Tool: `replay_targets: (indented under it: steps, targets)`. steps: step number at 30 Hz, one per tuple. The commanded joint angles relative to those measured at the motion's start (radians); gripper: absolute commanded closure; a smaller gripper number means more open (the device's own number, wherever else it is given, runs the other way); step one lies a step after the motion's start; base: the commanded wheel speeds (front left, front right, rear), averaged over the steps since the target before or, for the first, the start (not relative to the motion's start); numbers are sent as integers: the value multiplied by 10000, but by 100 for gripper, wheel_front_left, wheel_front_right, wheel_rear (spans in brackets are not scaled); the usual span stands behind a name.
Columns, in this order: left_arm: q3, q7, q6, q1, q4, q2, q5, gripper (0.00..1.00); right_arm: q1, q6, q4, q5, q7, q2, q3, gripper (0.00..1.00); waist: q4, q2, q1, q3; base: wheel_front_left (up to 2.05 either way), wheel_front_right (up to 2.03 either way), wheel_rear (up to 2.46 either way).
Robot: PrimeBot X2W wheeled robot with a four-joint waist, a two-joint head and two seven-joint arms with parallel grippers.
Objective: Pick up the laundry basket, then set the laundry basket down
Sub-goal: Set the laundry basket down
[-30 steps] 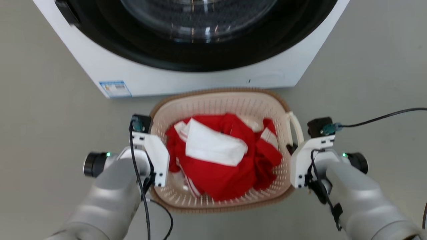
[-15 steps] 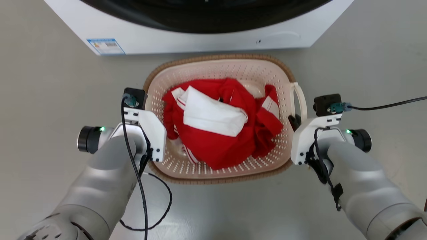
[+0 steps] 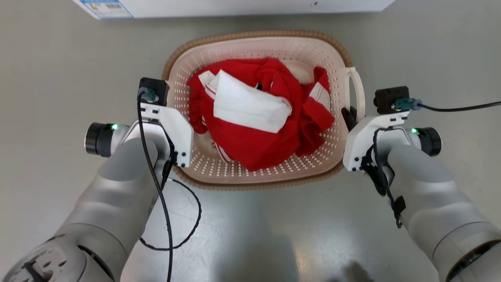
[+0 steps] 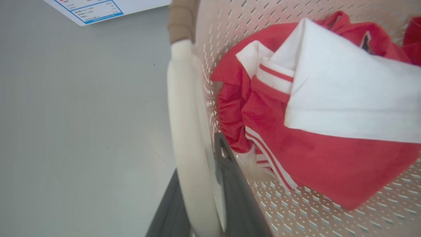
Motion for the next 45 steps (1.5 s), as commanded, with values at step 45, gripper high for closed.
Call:
replay_targets:
  steps: [45]
  targets:
    - [94,-567,210,-1561,-19,252,44,100,-540,75,-123,-2226,-375,139,-1867,100,4,0,0,2087,0,0,0]
